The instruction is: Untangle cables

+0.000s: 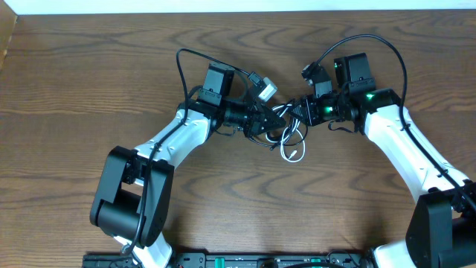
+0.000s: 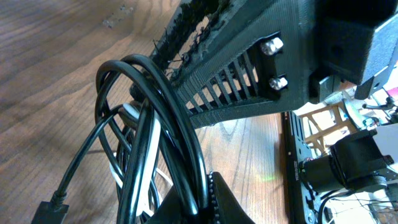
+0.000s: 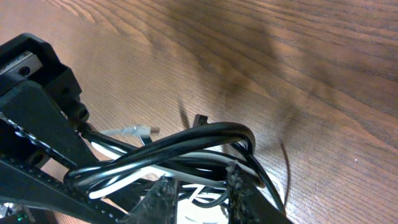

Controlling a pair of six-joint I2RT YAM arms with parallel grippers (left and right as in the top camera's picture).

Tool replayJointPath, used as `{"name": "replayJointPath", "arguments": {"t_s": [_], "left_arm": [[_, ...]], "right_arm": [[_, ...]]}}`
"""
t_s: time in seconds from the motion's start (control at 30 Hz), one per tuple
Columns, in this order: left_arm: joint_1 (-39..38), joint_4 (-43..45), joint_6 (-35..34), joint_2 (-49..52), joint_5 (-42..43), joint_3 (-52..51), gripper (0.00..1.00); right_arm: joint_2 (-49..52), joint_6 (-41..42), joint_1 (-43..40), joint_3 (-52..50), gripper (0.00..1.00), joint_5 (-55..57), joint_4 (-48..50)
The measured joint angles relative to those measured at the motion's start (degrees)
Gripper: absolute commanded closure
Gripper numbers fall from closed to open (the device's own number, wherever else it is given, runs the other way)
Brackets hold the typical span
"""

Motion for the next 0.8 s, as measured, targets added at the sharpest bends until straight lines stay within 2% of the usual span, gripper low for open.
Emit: {"name": "replayJointPath", "arguments": {"t_s": [0.07,0.2,0.27,0.33,0.47,0.53,0.8], "left_arm": [[0.0,0.44,0.0,0.0,0.0,0.0,0.92],[-0.02,1.16,0.0,0.0,-0.02,0.0,0.92],[-0.04,1.86,-0.13,0.0,-0.04,0.0,0.92],[-0.04,2.67,-0.33,0.0,-0.02,0.0,0.92],[-0.04,3.82,-0.94,0.0,0.07,0.0,0.92],[-0.04,4.22,-1.53,0.0,0.07,0.0,0.92],[-0.04,6.6,-3.32,0.0,1.27,0.0,0.92]], "right_arm": [[0.0,-0.02,0.0,0.0,0.76,0.07,-0.02],[0.0,-0.07,0.0,0.0,0.75,0.02,-0.02],[0.0,-0.07,0.0,0.0,0.75,0.11,-0.02],[0.0,-0.09,0.0,0.0,0.79,0.28,-0.02],[0.0,-0.04,0.0,0.0,0.79,0.57,-0.02],[0.0,-0.09,0.0,0.0,0.84,0.85,0.0],[0.0,-0.07,0.0,-0.02,0.8,1.81,0.07]]}}
